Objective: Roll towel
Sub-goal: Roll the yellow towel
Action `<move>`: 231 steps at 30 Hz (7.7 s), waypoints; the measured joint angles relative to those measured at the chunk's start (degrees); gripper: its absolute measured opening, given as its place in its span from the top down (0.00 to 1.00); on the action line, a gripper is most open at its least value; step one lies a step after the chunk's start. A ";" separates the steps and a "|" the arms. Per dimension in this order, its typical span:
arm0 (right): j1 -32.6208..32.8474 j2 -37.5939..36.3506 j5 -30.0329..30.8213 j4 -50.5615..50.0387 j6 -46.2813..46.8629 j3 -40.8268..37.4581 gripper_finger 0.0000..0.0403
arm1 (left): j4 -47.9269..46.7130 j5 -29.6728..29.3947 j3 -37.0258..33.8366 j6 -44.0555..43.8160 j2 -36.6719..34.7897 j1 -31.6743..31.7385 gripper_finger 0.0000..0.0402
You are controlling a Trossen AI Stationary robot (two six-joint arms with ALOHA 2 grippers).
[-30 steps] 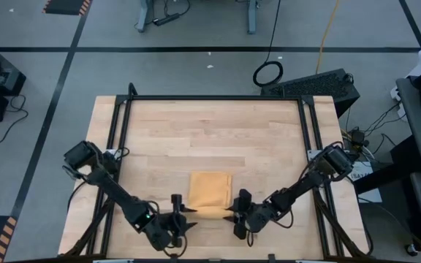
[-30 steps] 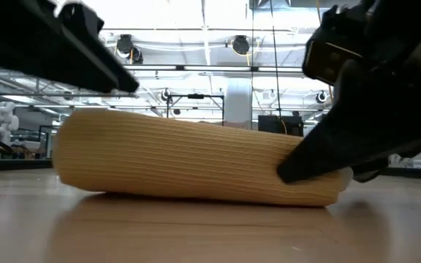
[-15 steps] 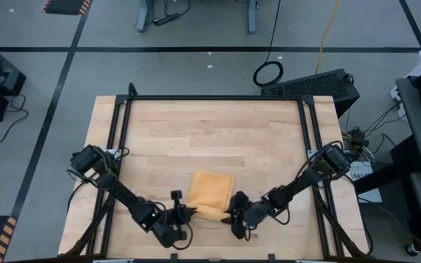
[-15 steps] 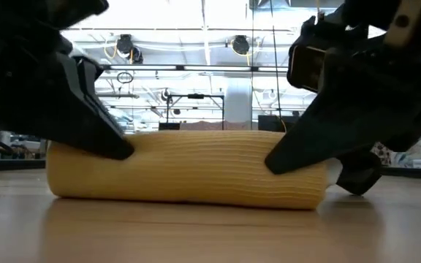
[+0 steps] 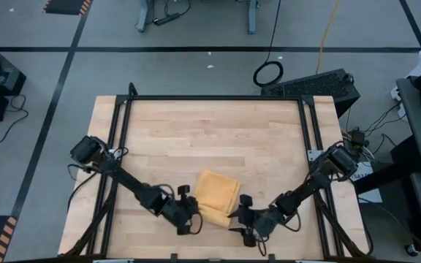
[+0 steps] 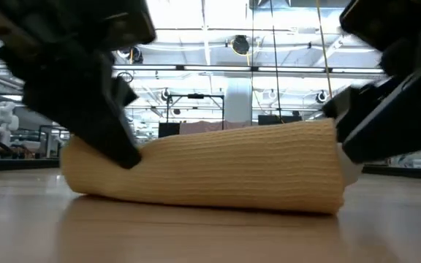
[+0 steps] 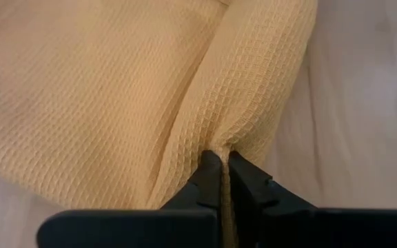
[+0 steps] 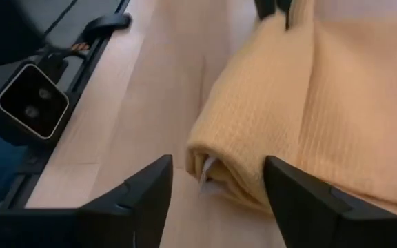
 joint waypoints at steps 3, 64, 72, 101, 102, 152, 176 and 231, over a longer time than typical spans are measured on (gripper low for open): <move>2.94 0.00 9.08 0.12 -1.54 0.02 0.46 | 0.84 5.76 0.00 0.97 -0.05 3.22 0.97; -0.94 2.86 16.89 -15.43 22.22 0.13 0.87 | 3.96 -5.66 -0.06 22.95 -1.90 1.58 0.34; -1.25 2.84 15.16 -14.43 22.36 0.11 0.87 | 2.72 -19.16 -0.02 27.71 2.53 0.53 0.42; 1.12 -3.52 12.55 -18.36 5.66 -0.31 0.53 | 2.82 14.59 -0.81 26.80 1.79 14.74 0.84; 1.59 -4.74 12.35 -19.36 4.43 -0.37 0.50 | 2.62 15.99 -0.83 25.47 1.61 14.86 0.84; -0.94 9.07 25.72 2.42 -15.71 2.66 0.40 | -0.97 45.37 -0.90 2.03 1.35 24.26 0.81; -3.17 9.03 18.87 -1.45 12.53 1.11 0.69 | -9.92 21.30 -0.98 8.15 -9.21 19.80 0.29; 5.16 -7.07 11.60 -7.11 -20.91 1.14 0.25 | 3.21 21.51 -0.76 9.80 0.28 11.54 0.88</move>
